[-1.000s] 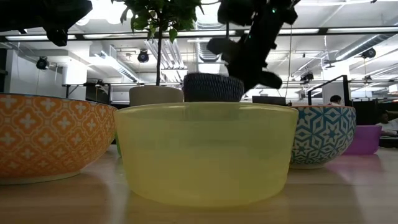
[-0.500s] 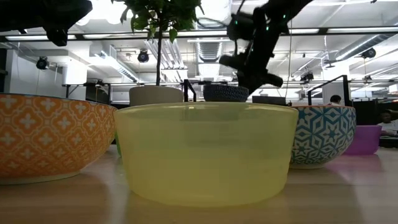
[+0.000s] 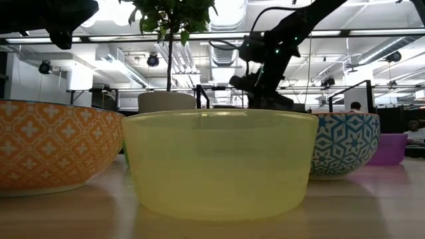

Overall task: Place and stack bowls onto a shelf
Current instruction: Put the yellow patterned bowl on the shelf

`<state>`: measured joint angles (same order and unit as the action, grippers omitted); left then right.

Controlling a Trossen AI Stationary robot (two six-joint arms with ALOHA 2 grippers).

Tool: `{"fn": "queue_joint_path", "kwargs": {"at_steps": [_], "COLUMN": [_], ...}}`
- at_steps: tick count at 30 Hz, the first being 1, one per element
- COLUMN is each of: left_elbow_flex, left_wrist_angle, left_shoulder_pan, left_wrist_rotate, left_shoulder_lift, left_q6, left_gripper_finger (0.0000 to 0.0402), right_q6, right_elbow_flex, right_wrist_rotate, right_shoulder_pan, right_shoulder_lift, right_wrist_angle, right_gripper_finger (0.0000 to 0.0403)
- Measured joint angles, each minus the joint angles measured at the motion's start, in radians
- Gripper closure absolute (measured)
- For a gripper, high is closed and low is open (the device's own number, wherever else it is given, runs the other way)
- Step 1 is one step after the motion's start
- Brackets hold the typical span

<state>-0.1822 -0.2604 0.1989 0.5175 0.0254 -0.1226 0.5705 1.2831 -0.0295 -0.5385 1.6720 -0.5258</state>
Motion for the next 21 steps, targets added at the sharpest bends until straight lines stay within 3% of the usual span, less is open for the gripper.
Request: {"fn": "queue_joint_path", "kwargs": {"at_steps": [9,21], "left_elbow_flex": [0.000,0.000], "left_wrist_angle": [0.000,0.000], "left_shoulder_pan": [0.000,0.000], "left_wrist_rotate": [0.000,0.000], "left_shoulder_lift": [0.000,0.000], "left_q6": [0.000,0.000], "left_gripper_finger": [0.0364,0.0364], "right_q6": [-0.010,-0.003], "right_elbow_flex": [0.000,0.000], "right_wrist_rotate": [-0.051,-0.099], "right_shoulder_pan": [-0.006,-0.006], "right_shoulder_lift": [0.015,0.019], "right_wrist_angle": [0.016,0.038], "right_gripper_finger": [0.0384,0.0310]}}
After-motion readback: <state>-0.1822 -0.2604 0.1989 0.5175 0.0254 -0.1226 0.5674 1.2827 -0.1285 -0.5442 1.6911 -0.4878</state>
